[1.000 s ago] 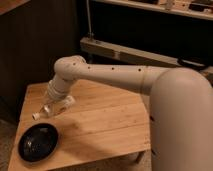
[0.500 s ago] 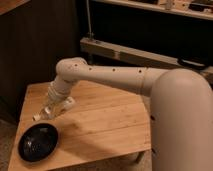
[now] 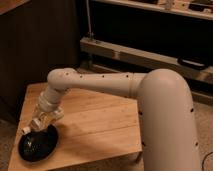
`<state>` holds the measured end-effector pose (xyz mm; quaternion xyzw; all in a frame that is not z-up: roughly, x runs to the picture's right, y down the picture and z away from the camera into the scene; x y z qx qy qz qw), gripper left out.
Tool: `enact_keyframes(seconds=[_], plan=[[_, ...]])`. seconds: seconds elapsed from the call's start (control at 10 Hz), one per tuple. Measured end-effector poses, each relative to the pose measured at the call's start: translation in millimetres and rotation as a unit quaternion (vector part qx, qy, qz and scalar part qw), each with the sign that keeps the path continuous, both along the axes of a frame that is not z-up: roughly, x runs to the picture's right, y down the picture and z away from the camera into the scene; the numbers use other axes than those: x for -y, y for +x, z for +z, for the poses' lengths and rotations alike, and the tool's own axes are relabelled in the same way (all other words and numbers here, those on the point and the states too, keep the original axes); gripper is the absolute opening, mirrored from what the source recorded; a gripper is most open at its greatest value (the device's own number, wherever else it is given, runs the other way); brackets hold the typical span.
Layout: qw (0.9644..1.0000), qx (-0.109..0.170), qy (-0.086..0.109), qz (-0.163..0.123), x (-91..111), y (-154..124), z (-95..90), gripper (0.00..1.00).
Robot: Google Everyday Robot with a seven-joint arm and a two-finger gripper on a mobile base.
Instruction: Place the bottle in the ceramic bowl
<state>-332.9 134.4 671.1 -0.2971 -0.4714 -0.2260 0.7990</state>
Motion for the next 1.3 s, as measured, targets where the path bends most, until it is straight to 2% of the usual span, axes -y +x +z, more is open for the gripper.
enact_keyframes(seconds=[0.1,0.4,0.5,0.7,0.8,1.0,1.3], plan=[[0.9998,0.020,-0.007,0.001,-3.1,-12.1,-7.2,0.00],[0.9981,0.055,-0.030,0.001,-16.4,-35.4,-24.5,0.00],[0.9968,0.070,-0.037,-0.007,-27.5,-48.1,-37.4,0.00],[0.9951,0.089,-0.041,-0.018,-34.0,-54.6,-49.2,0.00],[0.9937,0.098,-0.043,-0.032,-37.1,-56.8,-55.0,0.00],[0.9926,0.093,-0.057,-0.053,-42.7,-55.4,-55.5,0.11],[0.9928,0.065,-0.082,-0.057,-52.5,-40.4,-44.0,0.43]])
